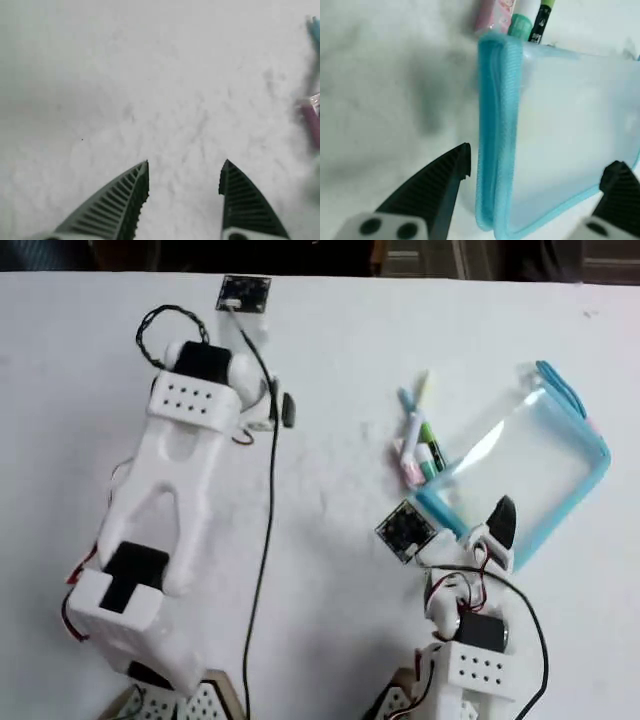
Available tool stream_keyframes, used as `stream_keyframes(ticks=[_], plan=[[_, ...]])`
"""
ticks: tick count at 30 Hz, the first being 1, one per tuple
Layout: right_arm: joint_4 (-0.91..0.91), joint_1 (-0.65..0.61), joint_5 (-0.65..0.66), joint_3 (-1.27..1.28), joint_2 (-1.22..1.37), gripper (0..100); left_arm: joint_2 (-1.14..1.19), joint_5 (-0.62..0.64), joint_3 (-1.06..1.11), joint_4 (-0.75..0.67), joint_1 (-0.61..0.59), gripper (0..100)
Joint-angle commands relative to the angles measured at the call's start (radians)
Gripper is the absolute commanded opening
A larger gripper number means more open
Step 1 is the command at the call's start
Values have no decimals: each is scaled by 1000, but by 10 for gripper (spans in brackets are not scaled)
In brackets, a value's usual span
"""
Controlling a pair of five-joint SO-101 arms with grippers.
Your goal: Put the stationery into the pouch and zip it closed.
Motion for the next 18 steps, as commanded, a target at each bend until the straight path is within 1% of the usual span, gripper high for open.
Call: stream_keyframes(ticks=[1,5,7,9,12,14,16,18], plan=[[-39,1,11,11,31,402,-62,-6,-5,3,31,241],[-76,1,11,11,97,399,-62,-6,-3,5,48,241],[-131,1,11,9,134,368,-62,-6,-5,5,50,241],[-183,-1,12,6,179,292,-62,-6,-5,5,45,241],[-254,-1,12,3,257,140,-64,-6,-5,6,42,241],[-320,-1,12,-5,311,62,-64,-6,-5,11,42,241],[-361,4,12,-9,352,25,-64,-8,-9,18,41,241],[-367,8,6,-28,383,17,-64,-8,-9,18,41,241]])
